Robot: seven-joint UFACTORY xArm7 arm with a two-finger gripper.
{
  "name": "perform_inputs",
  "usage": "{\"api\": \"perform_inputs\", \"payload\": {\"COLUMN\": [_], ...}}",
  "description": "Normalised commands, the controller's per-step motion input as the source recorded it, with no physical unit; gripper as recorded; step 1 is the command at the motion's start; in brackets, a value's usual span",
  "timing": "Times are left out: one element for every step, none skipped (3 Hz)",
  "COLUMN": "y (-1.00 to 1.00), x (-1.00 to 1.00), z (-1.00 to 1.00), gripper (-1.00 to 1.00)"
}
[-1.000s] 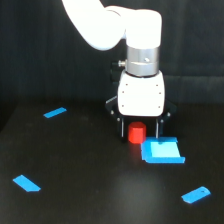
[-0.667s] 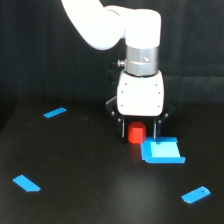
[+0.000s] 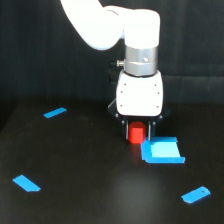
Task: Pick up the red object from the table
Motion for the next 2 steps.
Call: {"api": "perform_inputs", "payload": {"y": [-0.08,-0.21], "x": [0.01,-0.03], "z": [-0.12,-0.08], "gripper": [-1.0,-1.0]}}
